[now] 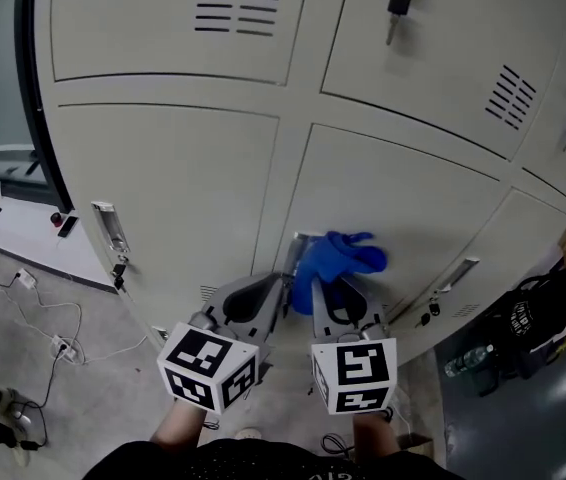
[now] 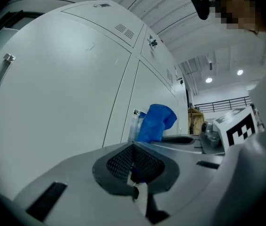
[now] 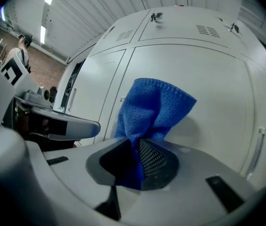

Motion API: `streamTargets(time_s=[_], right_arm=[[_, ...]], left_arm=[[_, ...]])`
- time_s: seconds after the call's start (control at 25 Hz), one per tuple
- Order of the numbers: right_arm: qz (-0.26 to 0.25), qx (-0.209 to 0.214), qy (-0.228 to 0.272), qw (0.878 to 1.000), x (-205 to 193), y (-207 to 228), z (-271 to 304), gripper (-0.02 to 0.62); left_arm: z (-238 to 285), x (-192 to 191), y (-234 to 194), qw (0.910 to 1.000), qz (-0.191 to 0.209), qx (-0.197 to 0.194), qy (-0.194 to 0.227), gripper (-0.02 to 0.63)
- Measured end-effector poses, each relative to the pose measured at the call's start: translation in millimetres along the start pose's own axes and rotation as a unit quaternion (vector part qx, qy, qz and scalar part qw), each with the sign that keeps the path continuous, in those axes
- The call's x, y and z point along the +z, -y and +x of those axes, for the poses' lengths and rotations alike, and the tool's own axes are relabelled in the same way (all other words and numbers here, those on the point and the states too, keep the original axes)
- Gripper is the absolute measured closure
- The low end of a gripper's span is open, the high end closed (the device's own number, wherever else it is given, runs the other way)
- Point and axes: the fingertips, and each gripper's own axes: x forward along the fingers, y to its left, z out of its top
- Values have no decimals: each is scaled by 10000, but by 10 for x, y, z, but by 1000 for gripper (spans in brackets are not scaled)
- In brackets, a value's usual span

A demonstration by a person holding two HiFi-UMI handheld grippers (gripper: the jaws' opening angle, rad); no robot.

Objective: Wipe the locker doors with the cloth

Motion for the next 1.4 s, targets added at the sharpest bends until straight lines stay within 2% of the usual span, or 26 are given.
streamTargets(time_s=[0.28,0.64,0.84,1.4], right_arm=[[342,131,12,9993,-25,65,-16,534],[396,-125,-93,9991,-103,251,-88,534],[671,-208,-138,9974,-174,419,-159,534],[1103,-936,-324,9890,-444,1036,-399,534]], left_arm=[[125,-64,132,9996,35,-278,-87,595],[200,-130,292,9984,10,-534,-184,595],[247,-198,409,9974,-26,-664,-272,595],[409,-404,808,9914,-91,-1178,-558,595]])
